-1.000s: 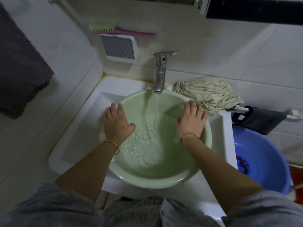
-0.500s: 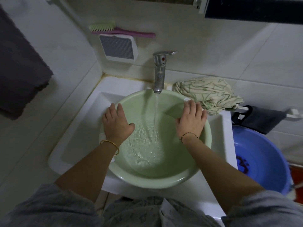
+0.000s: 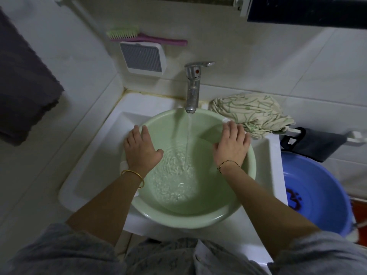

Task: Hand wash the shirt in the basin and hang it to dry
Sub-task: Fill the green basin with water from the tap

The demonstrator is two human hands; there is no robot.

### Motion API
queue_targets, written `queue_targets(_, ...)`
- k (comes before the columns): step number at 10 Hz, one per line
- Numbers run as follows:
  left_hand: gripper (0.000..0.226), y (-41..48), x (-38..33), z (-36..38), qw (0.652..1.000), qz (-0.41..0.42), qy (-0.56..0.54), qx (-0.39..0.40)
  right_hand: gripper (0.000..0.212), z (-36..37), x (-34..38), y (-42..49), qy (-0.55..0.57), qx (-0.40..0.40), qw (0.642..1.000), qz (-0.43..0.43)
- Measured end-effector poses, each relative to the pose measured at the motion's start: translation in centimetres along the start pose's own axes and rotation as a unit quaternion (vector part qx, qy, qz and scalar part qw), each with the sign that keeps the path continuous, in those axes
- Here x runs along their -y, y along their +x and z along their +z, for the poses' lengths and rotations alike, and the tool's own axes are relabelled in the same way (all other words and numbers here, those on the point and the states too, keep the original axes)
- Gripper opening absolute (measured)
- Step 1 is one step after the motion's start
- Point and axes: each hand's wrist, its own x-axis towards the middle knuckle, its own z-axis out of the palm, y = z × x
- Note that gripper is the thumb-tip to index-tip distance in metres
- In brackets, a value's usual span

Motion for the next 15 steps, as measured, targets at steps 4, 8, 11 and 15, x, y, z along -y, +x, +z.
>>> queue_targets(4,0.092,0.0,0.0,0.01,1.0,-0.003,0.001,-0.001,0.071,-0.02,0.02,-0.08,-0.001,-0.003,1.0,0.0)
queue_targets(8,0.093,0.01,-0.01,-0.02,1.0,-0.002,-0.001,0.003,0.071,-0.09,-0.01,-0.09,-0.006,0.0,1.0,0.001)
queue_targets(11,0.091,-0.03,0.08,0.03,1.0,0.005,-0.003,-0.008,0.071,-0.11,0.01,-0.06,-0.007,0.008,1.0,0.002)
queue_targets(15,0.092,0.09,0.16,0.22,1.0,0.003,-0.001,-0.004,0.071,-0.34,0.02,-0.1,-0.006,0.012,1.0,0.004)
